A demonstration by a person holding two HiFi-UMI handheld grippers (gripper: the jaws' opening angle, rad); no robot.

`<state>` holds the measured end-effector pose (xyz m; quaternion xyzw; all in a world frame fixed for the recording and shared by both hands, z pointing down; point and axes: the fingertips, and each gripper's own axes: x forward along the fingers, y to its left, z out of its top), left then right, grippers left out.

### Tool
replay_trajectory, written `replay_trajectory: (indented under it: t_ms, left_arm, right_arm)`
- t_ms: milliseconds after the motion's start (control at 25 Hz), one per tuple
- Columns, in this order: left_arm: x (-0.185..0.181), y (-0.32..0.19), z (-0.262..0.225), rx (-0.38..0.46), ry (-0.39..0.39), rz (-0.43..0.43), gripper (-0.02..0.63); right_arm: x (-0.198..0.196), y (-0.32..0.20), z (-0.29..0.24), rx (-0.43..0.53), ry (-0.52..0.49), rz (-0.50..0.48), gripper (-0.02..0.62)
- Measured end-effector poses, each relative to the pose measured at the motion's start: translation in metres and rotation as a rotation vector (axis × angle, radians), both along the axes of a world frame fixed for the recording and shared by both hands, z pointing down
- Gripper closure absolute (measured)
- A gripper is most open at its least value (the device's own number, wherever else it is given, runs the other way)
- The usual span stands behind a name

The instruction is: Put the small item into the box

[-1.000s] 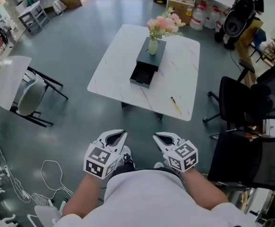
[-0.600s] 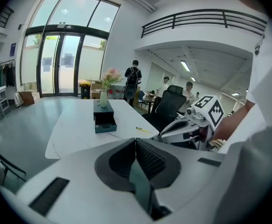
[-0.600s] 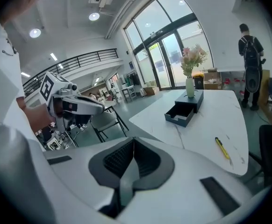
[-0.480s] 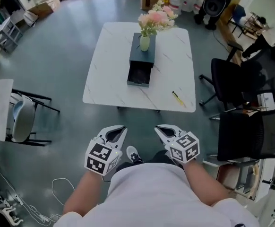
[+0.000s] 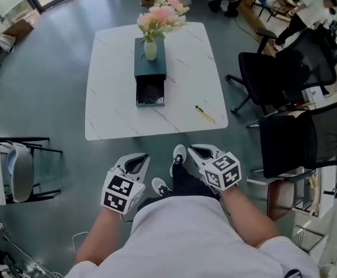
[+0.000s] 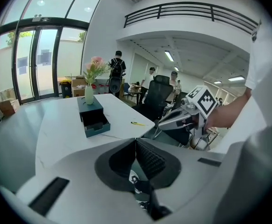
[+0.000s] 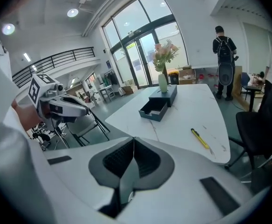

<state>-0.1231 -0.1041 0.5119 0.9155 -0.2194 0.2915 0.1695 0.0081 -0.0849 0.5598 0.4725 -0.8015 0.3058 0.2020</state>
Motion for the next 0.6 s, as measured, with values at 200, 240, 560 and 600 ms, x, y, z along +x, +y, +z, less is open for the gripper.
replay_trajectory:
  t_ms: [200,240,560,600]
  left_arm:
    - [0.023,-0.025,0.004,-0.005,-0.023,0.029,0.59]
    - [0.027,-0.031,0.005,-0.007,-0.028,0.031,0.589]
    - [0.053,-0.076,0.017,-0.043,-0.07,0.024,0.59]
    - [0.057,-0.081,0.019,-0.047,-0.072,0.023,0.59]
  right_arm:
    - [0.038,-0.026,0.011,-0.006,0.038,0.044,0.578]
    - [0.045,-0.032,0.014,-0.009,0.044,0.051,0.578]
    - [0.099,-0.085,0.052,-0.049,0.184,0.034,0.578]
    - [0.103,-0.089,0.058,-0.049,0.234,0.006,0.578]
